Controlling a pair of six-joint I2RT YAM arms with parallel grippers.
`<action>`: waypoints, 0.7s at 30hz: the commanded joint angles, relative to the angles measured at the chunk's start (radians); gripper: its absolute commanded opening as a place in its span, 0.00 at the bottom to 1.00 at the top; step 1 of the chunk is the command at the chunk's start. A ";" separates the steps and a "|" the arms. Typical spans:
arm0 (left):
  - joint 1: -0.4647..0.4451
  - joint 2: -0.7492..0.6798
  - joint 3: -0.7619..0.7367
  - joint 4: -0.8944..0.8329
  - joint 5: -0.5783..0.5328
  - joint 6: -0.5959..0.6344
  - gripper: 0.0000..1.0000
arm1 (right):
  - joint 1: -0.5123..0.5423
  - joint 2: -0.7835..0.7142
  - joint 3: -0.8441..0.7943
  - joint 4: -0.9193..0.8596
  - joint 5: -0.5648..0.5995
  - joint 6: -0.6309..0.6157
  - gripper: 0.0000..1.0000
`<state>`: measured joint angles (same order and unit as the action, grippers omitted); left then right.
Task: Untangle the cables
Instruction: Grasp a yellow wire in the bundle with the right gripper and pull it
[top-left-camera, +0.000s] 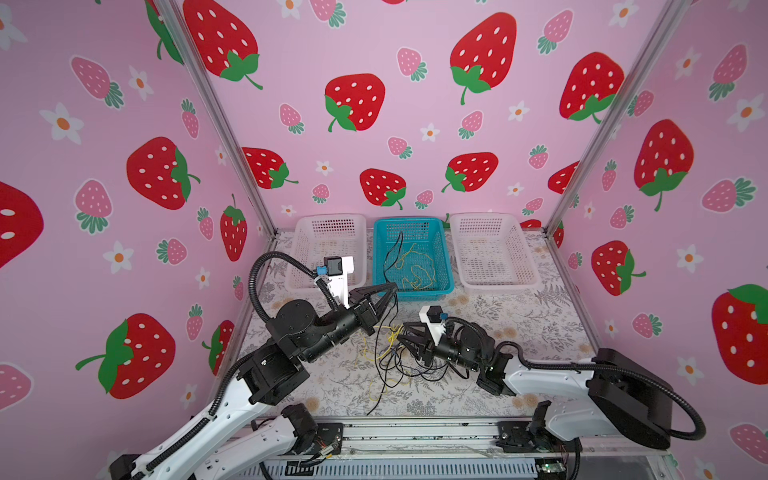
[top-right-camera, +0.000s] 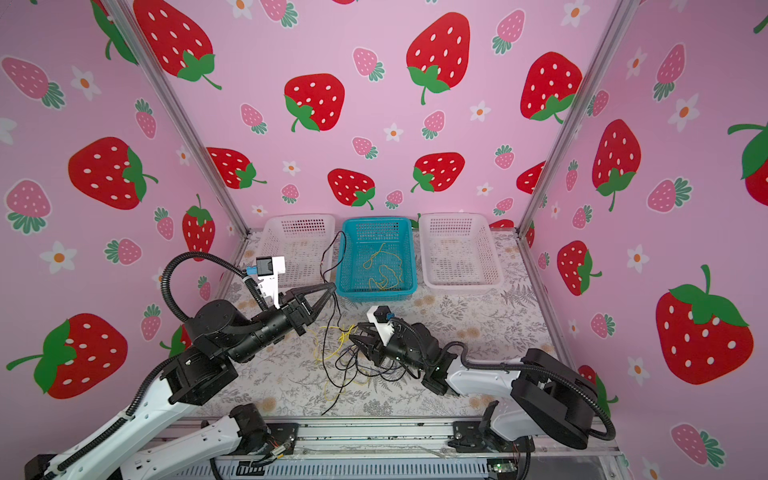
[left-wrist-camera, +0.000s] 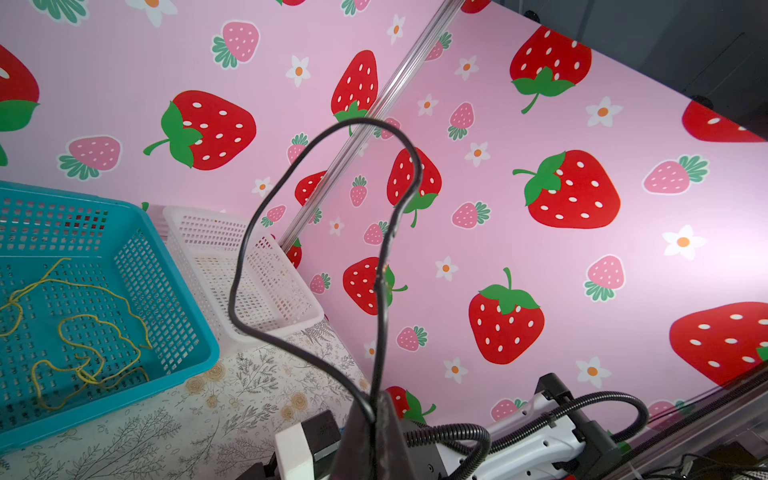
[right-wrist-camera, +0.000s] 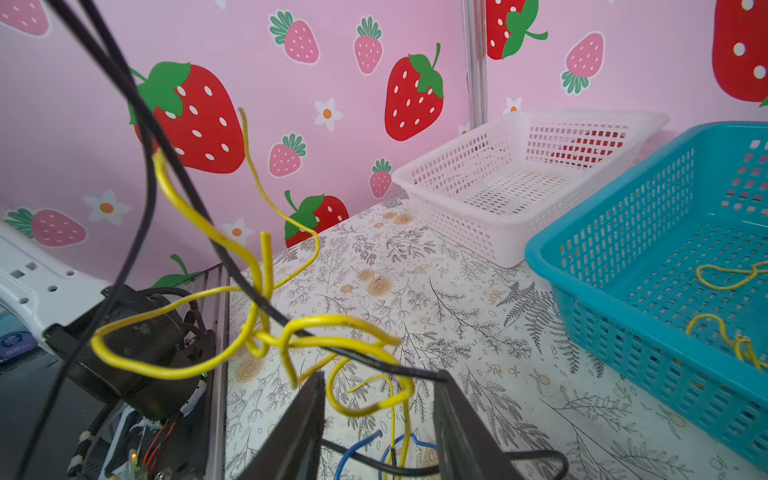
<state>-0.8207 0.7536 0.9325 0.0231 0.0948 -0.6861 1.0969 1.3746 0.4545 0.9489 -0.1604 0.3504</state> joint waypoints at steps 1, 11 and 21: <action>0.004 -0.012 -0.005 0.077 0.019 -0.033 0.00 | 0.004 0.013 0.022 0.034 0.032 0.015 0.39; 0.005 -0.016 -0.039 0.115 0.036 -0.072 0.00 | 0.004 0.022 0.053 0.027 0.146 0.013 0.29; 0.004 -0.017 -0.037 0.129 0.071 -0.075 0.00 | 0.004 0.062 0.080 0.061 0.143 0.036 0.22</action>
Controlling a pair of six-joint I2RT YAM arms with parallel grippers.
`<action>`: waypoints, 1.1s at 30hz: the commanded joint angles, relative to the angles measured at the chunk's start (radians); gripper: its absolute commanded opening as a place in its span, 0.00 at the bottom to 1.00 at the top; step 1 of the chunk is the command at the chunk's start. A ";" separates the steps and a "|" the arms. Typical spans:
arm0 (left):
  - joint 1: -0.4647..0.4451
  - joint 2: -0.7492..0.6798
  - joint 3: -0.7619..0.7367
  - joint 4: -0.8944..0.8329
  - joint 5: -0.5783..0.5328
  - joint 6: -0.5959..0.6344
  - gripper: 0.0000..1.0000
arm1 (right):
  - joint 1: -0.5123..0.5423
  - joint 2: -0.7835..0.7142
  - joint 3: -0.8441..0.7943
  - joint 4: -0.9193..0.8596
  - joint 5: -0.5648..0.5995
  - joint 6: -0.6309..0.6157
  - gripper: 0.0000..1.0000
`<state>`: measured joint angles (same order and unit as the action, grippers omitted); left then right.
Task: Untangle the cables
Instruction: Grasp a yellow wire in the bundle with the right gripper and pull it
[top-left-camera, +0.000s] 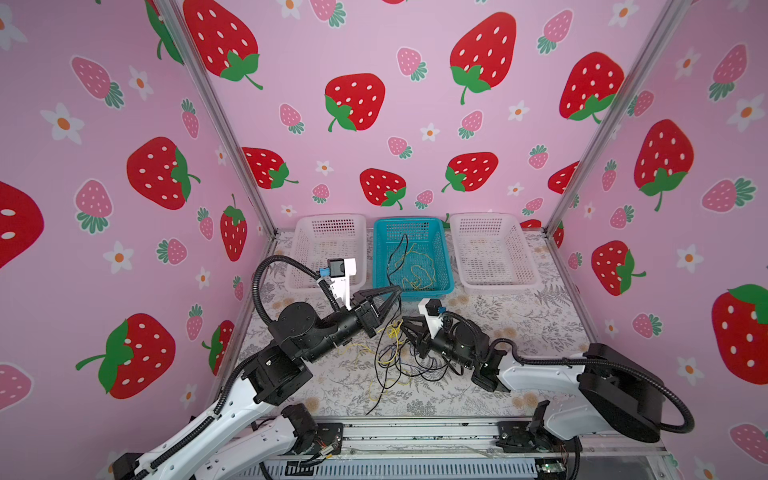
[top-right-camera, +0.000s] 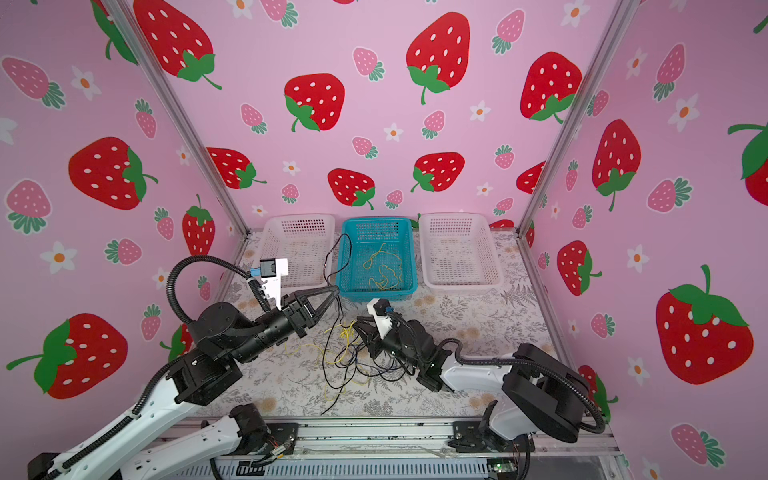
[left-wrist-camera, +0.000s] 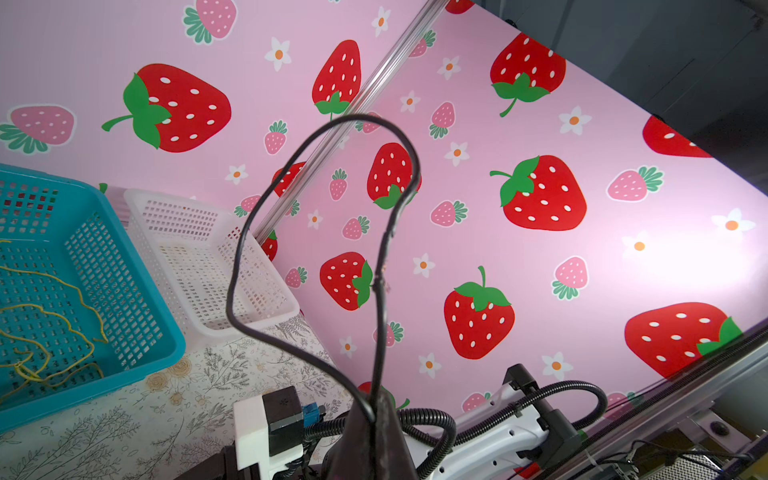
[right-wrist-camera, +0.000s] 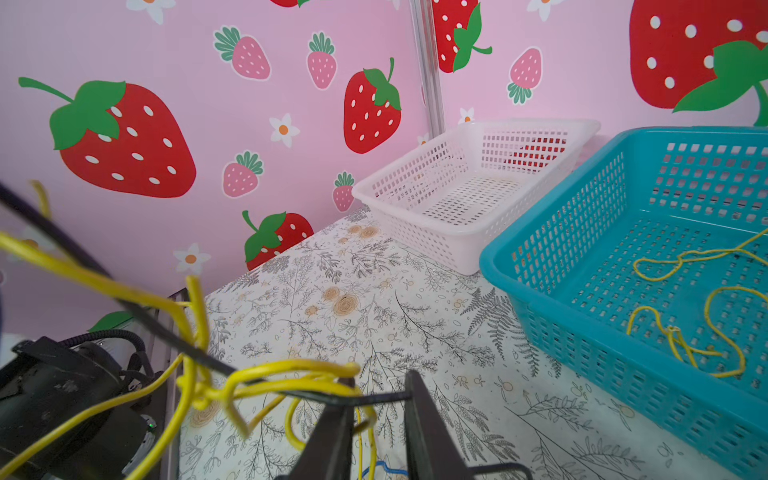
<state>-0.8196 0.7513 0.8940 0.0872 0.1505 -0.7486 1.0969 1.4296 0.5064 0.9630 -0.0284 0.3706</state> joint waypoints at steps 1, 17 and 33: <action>0.004 -0.016 0.002 0.067 0.015 -0.012 0.00 | 0.004 0.010 0.032 0.049 0.009 0.017 0.21; 0.003 -0.076 0.087 0.060 -0.060 0.069 0.00 | 0.004 0.037 0.008 0.034 0.047 0.040 0.01; 0.003 -0.063 0.274 -0.065 -0.098 0.238 0.00 | 0.000 0.017 -0.108 0.004 0.143 0.054 0.00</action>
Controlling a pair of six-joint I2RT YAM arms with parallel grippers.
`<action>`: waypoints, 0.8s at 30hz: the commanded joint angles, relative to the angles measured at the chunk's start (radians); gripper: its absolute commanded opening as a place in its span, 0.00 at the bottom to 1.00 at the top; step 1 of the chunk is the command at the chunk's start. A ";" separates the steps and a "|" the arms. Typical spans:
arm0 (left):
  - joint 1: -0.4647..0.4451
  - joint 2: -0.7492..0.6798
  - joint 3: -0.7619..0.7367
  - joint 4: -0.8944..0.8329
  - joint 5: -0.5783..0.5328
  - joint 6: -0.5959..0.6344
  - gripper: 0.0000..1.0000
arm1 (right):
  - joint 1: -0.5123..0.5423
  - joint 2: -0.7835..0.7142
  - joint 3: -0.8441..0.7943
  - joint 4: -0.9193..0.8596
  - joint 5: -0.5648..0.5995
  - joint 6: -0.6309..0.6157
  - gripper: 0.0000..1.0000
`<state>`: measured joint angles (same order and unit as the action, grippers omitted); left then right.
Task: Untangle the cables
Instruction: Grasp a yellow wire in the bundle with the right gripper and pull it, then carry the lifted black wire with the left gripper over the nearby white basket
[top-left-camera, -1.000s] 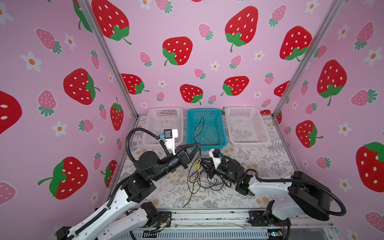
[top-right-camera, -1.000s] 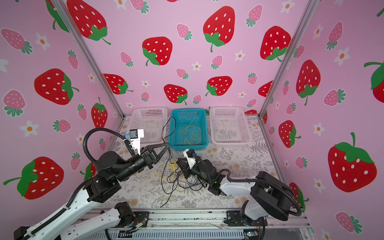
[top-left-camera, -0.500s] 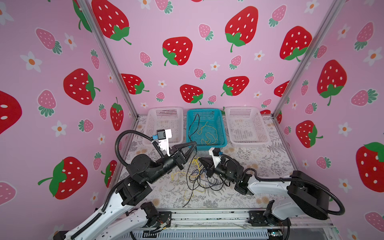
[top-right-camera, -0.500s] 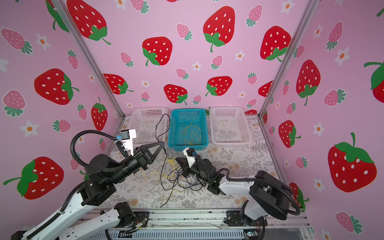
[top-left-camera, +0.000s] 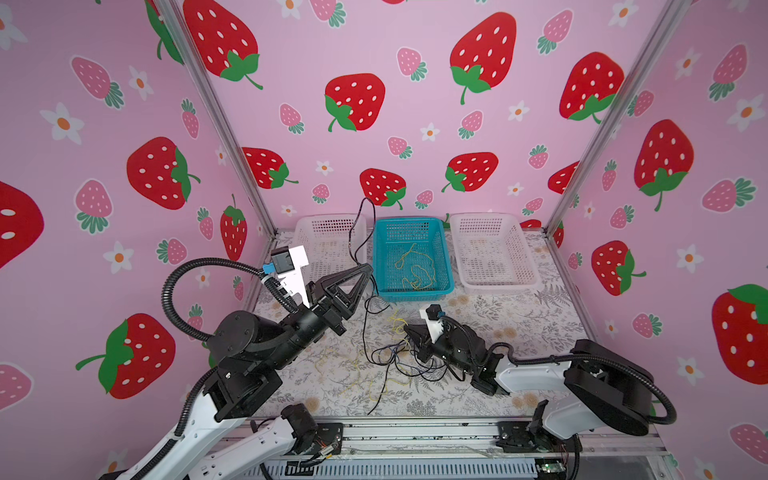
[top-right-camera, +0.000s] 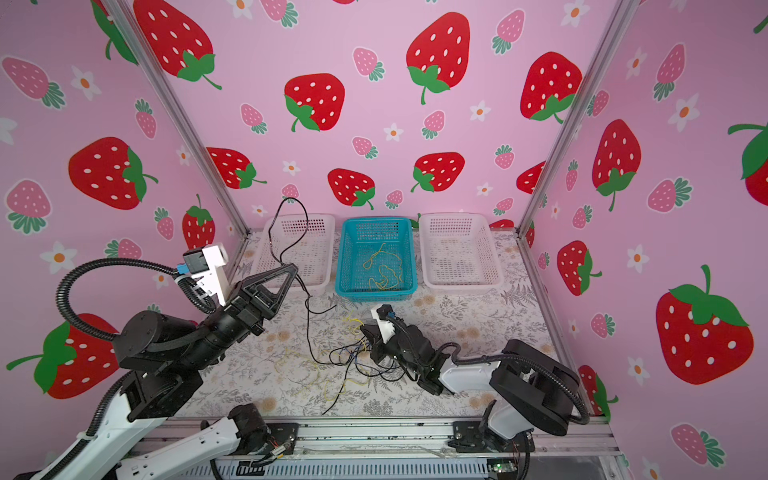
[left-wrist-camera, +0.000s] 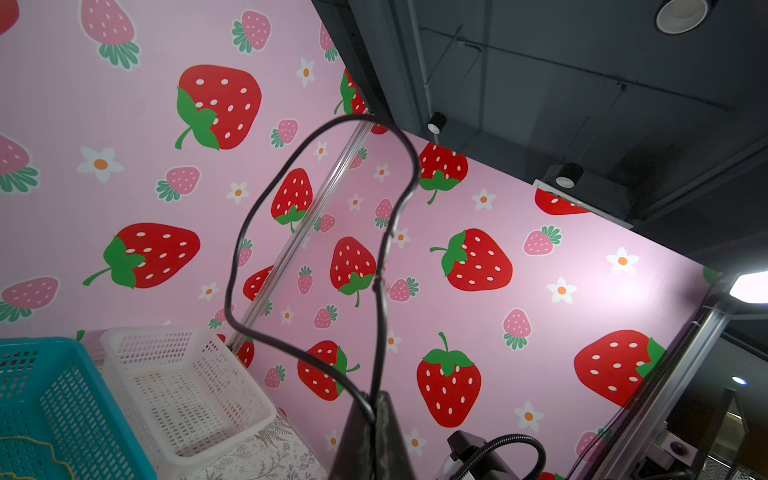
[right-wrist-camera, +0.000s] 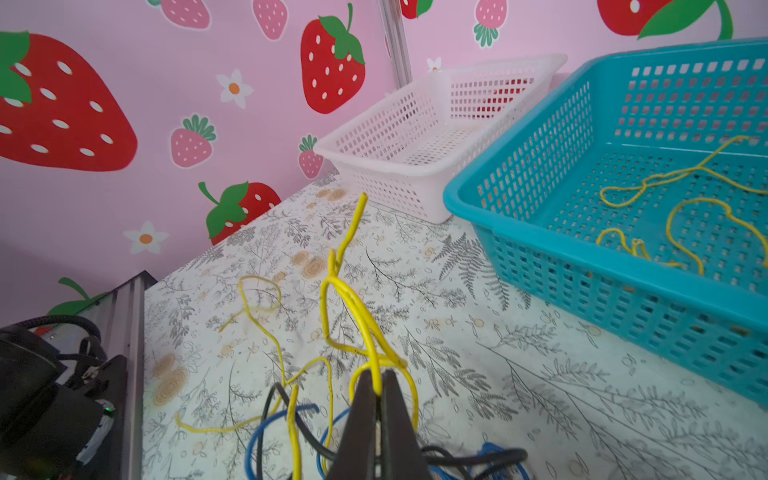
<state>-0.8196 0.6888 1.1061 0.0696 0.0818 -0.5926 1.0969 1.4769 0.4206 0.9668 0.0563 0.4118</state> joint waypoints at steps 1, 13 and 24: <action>0.003 0.004 0.078 -0.075 -0.040 0.110 0.00 | -0.001 -0.037 -0.028 -0.016 0.080 0.014 0.00; 0.006 0.124 0.346 -0.309 -0.067 0.340 0.00 | -0.051 -0.094 -0.124 -0.127 0.208 0.077 0.00; 0.031 0.220 0.447 -0.397 -0.132 0.488 0.00 | -0.051 -0.291 -0.155 -0.228 0.206 0.020 0.00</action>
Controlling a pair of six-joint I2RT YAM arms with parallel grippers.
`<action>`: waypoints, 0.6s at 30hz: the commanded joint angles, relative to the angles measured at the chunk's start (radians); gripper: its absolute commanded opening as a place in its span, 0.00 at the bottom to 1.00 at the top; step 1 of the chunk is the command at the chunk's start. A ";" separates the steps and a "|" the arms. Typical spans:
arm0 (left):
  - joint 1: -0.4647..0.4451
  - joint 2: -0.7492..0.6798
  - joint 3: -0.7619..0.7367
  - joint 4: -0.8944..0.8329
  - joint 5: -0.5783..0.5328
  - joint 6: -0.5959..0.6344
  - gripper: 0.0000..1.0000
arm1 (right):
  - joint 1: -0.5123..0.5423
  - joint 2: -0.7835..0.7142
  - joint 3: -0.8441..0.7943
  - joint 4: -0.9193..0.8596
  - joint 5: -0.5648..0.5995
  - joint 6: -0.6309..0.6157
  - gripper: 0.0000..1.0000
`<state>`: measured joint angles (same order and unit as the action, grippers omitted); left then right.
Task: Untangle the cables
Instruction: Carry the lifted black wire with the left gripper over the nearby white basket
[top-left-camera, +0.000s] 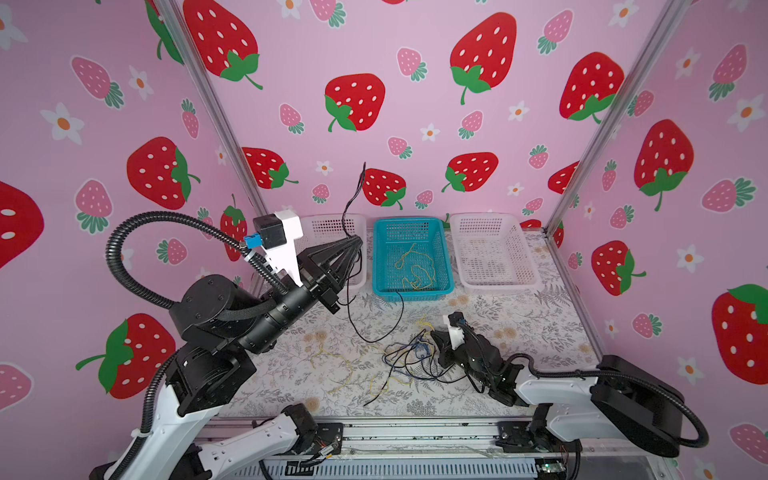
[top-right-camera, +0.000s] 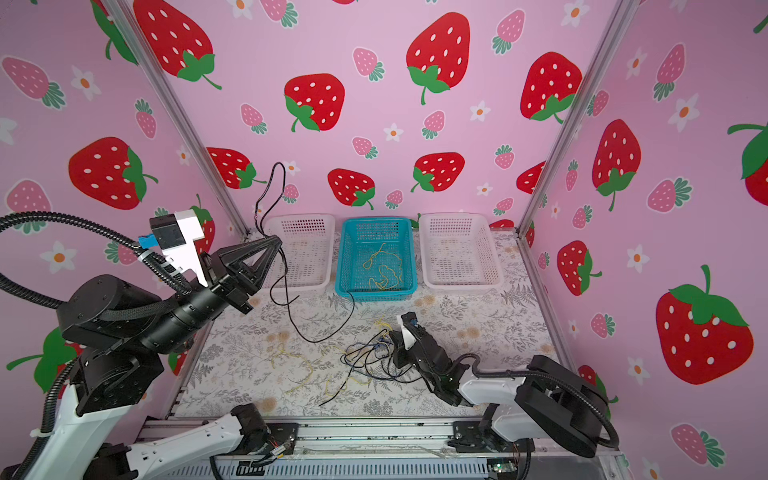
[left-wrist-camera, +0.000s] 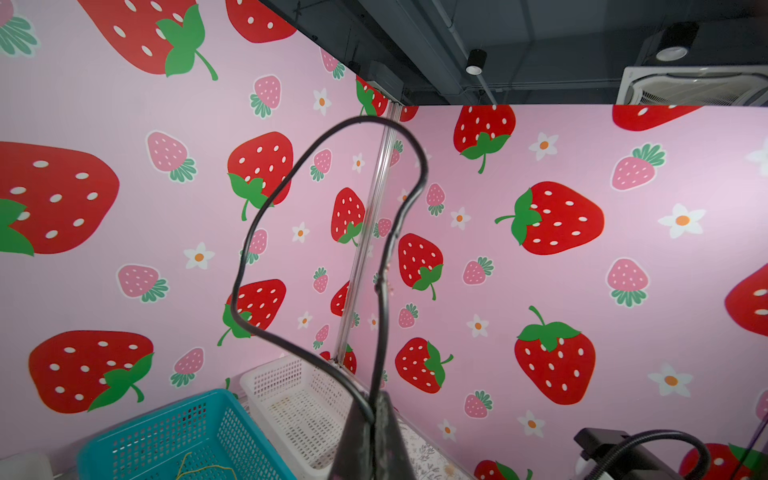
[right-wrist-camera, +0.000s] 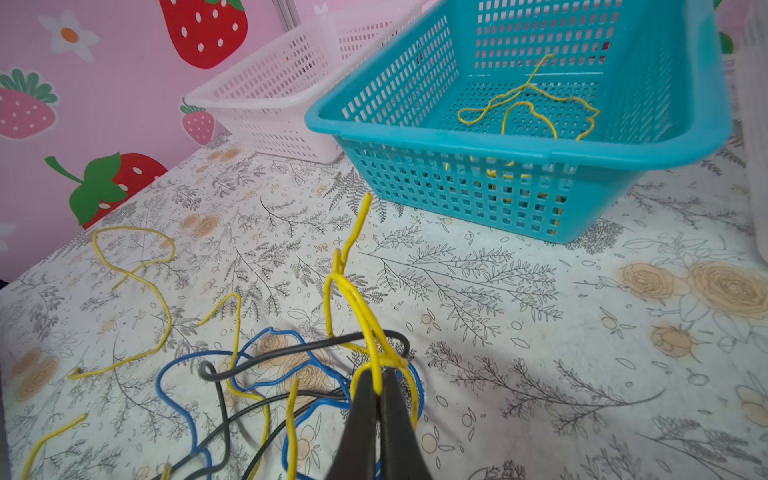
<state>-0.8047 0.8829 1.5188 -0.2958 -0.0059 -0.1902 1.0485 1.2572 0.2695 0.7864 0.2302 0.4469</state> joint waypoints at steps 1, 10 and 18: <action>0.030 0.041 0.042 -0.040 -0.049 0.104 0.00 | -0.003 -0.103 -0.003 -0.073 0.045 -0.024 0.00; 0.348 0.167 0.029 0.022 0.129 0.021 0.00 | -0.004 -0.329 0.020 -0.226 0.013 -0.098 0.00; 0.441 0.285 -0.028 0.117 0.111 0.075 0.00 | -0.002 -0.448 0.038 -0.338 -0.044 -0.114 0.00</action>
<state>-0.3923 1.1477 1.5085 -0.2600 0.0910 -0.1497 1.0485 0.8417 0.2768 0.5022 0.2192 0.3466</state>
